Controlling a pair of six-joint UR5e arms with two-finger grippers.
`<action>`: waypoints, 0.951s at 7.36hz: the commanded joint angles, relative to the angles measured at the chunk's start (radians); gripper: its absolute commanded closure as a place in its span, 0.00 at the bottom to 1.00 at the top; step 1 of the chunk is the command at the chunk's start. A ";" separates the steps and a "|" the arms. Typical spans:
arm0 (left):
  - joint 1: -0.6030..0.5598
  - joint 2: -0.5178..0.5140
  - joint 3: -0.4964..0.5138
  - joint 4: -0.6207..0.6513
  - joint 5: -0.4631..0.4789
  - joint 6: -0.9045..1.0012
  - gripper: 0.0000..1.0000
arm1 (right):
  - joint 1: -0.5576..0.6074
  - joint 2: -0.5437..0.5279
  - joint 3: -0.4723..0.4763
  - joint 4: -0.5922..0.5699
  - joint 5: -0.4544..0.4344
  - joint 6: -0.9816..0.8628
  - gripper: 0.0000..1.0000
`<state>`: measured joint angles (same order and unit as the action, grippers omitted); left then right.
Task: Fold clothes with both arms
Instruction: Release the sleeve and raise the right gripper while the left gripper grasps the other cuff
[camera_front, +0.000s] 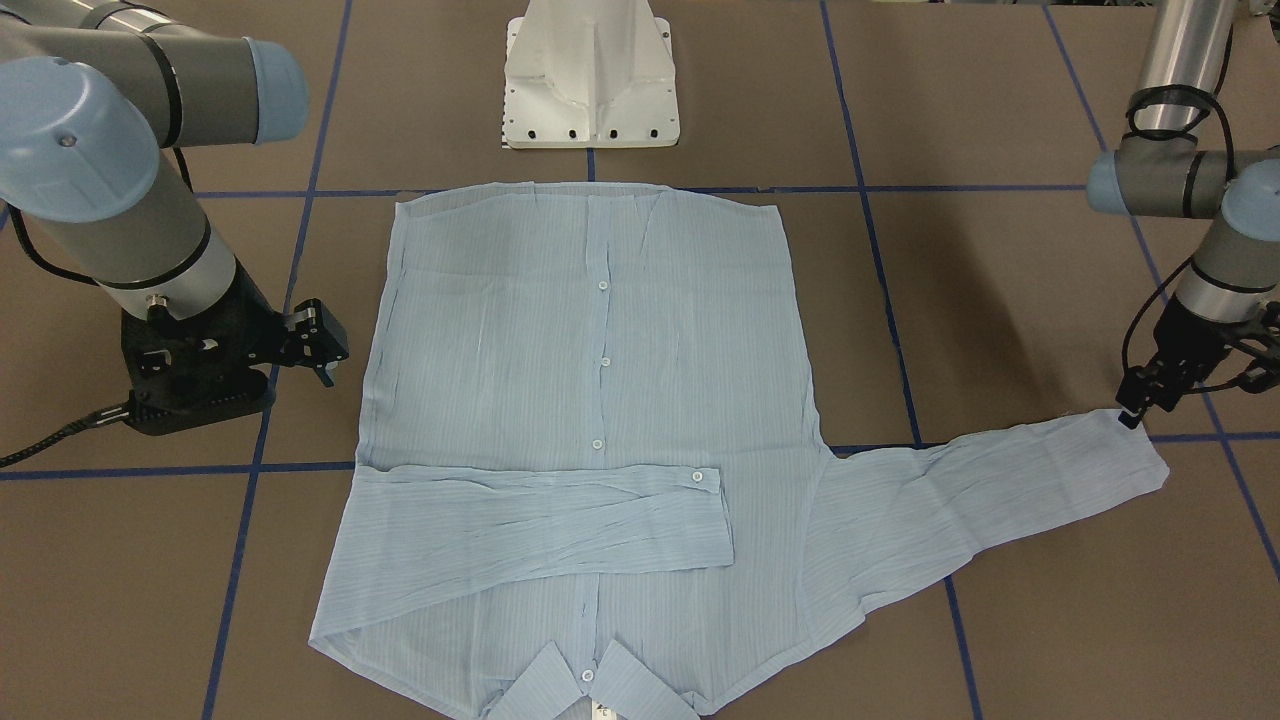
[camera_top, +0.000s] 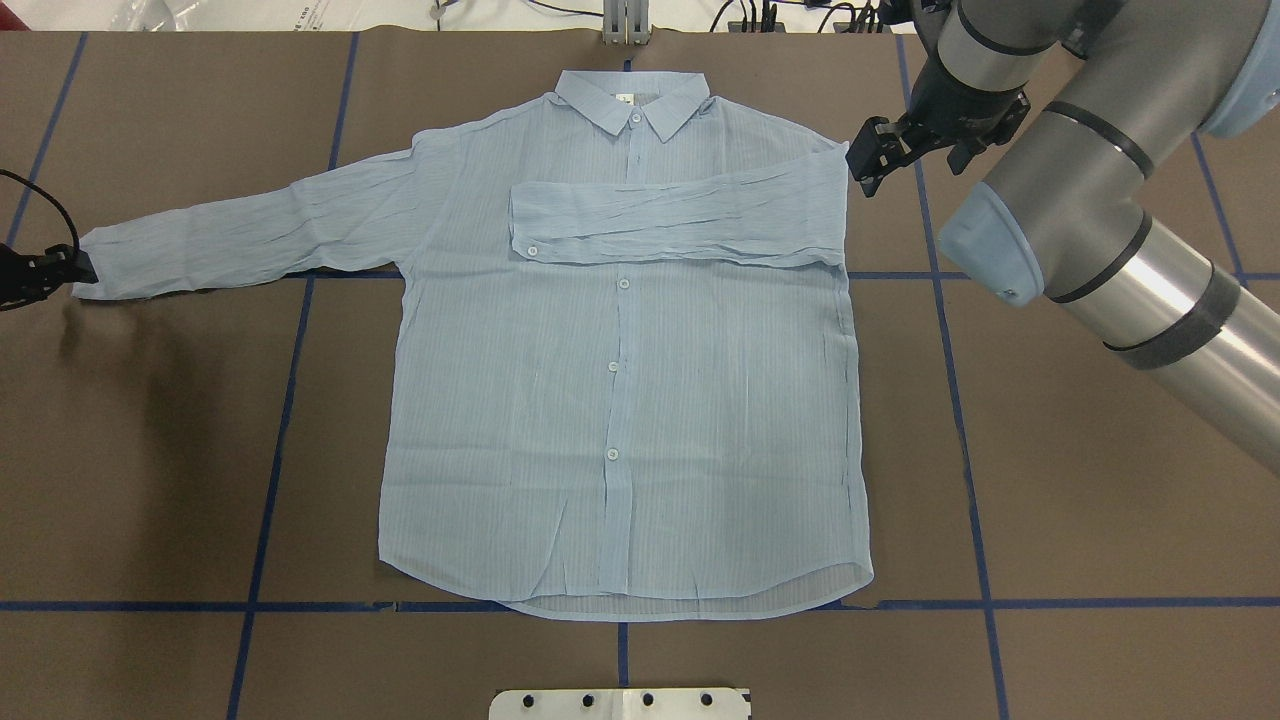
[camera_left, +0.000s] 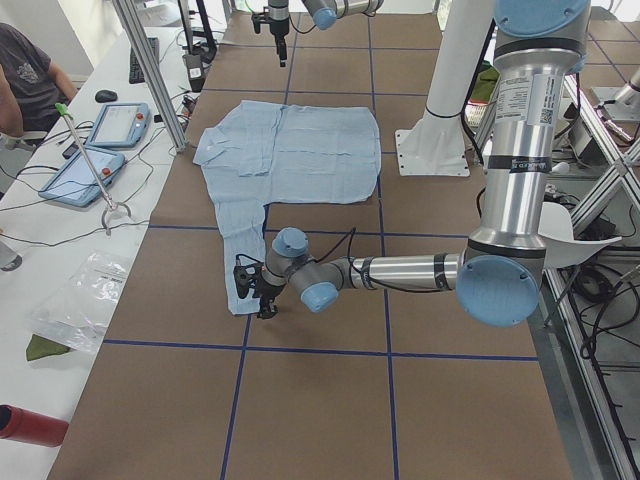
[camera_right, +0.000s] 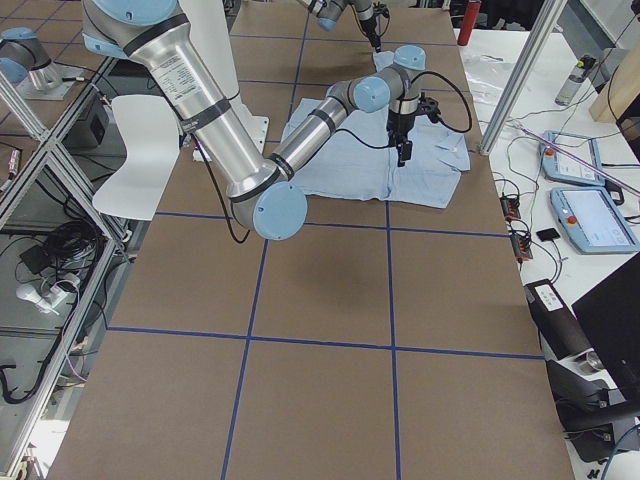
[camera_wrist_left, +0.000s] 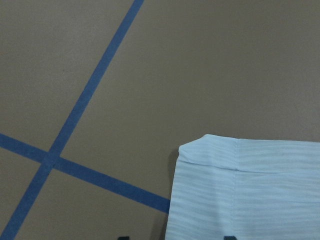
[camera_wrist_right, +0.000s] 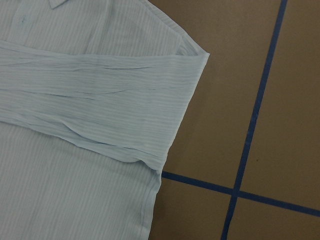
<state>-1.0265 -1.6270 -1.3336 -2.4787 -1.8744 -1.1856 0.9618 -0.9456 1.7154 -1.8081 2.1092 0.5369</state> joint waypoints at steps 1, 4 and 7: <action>0.000 -0.004 0.008 -0.002 0.000 0.000 0.36 | -0.002 -0.002 0.001 0.001 -0.002 0.000 0.00; 0.016 -0.004 0.007 -0.002 0.000 -0.002 0.37 | -0.002 -0.002 0.001 0.001 -0.002 0.000 0.00; 0.016 -0.004 0.007 0.000 0.000 -0.003 0.54 | -0.002 -0.002 0.001 0.001 -0.003 0.000 0.00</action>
<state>-1.0114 -1.6306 -1.3269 -2.4795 -1.8745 -1.1872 0.9603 -0.9480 1.7165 -1.8070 2.1064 0.5369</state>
